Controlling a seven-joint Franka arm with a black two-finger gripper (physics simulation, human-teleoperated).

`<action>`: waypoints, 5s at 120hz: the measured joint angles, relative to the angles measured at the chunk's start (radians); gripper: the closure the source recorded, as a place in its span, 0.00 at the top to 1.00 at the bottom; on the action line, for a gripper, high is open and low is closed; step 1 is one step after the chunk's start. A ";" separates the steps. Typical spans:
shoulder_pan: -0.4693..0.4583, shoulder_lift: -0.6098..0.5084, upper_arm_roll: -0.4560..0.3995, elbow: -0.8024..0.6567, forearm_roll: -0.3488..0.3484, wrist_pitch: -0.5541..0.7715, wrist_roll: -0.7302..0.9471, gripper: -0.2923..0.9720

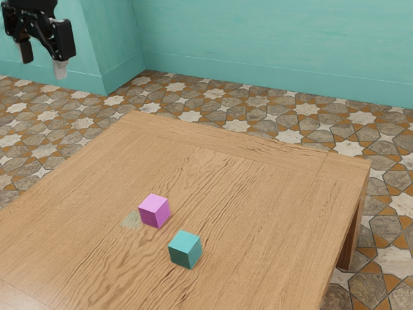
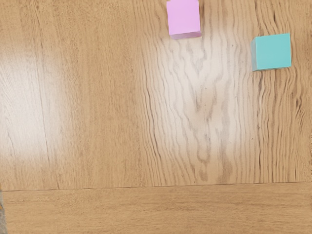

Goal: Pick up the blue block with one arm, and put the blue block on the pink block with one arm

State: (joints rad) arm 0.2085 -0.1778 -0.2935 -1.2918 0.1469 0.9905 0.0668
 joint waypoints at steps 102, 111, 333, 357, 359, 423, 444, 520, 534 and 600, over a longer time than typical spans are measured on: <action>-0.010 0.079 -0.055 -0.745 -0.102 0.785 -0.035 0.77; -0.017 0.106 -0.076 -0.790 -0.114 0.866 -0.047 0.77; -0.012 0.490 -0.192 -0.879 0.025 1.310 -0.289 0.60; -0.004 0.462 -0.195 -0.879 0.032 1.305 -0.305 0.54; -0.003 0.460 -0.196 -0.879 0.034 1.305 -0.305 0.54; 0.092 0.433 -0.196 -0.707 0.043 1.128 -0.190 0.54; 0.133 0.436 -0.192 -0.662 0.045 1.079 -0.139 0.54; 0.217 0.499 -0.187 -0.602 0.052 1.026 -0.007 0.54; 0.217 0.513 -0.182 -0.593 0.056 1.025 0.005 0.53; 0.218 0.489 -0.213 -0.562 0.088 1.003 0.046 0.75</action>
State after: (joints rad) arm 0.4266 0.3111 -0.5068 -1.8538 0.2351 1.9938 0.1123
